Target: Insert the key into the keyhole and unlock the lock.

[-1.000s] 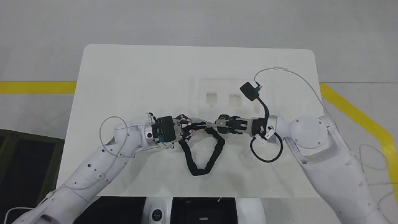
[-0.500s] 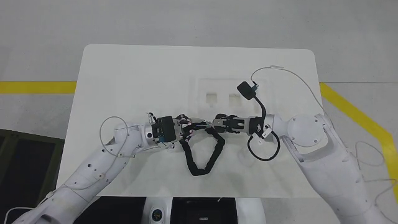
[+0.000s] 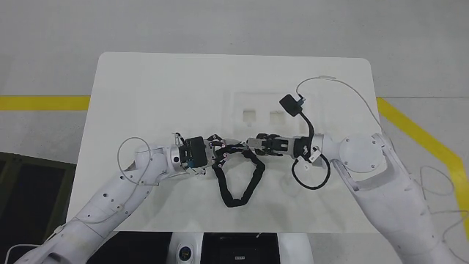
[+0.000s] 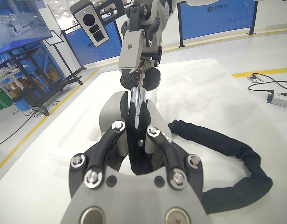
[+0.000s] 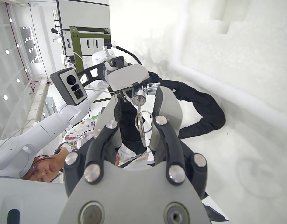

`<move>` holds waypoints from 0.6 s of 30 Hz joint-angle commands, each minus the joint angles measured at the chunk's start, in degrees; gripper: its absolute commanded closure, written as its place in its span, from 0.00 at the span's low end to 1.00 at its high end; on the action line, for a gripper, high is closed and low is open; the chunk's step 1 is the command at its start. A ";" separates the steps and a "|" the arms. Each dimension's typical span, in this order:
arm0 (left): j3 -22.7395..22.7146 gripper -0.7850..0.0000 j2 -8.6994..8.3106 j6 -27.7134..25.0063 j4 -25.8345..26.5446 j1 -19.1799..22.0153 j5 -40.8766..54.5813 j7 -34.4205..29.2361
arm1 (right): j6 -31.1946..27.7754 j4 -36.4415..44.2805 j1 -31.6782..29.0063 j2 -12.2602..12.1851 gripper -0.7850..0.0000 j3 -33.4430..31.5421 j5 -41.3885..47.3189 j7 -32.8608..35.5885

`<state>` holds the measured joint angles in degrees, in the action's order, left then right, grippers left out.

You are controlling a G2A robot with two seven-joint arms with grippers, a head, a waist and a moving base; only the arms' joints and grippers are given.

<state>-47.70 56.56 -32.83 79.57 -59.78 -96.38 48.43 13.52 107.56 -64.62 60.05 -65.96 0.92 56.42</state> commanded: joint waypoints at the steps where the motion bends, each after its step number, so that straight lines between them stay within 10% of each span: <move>1: 0.00 1.00 0.00 0.00 0.00 0.00 0.00 0.00 | -0.10 0.89 -0.62 -0.24 0.60 -1.44 -0.04 -0.54; 11: 0.00 1.00 0.00 0.00 0.00 0.00 0.00 0.00 | -1.05 6.41 -8.48 -2.26 0.60 -12.42 -1.17 0.81; 15: -0.05 1.00 0.05 0.53 0.41 -0.36 0.31 -0.83 | -2.83 6.95 -11.44 -2.73 1.00 -15.87 -0.88 0.00; 18: -0.42 1.00 0.09 0.42 1.40 -0.98 1.13 -2.21 | -4.49 7.12 -13.07 -2.84 1.00 -16.88 -0.26 -1.18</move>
<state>-47.98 56.65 -32.26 80.74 -60.63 -95.45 46.52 9.47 114.69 -77.29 57.23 -82.74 0.56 55.46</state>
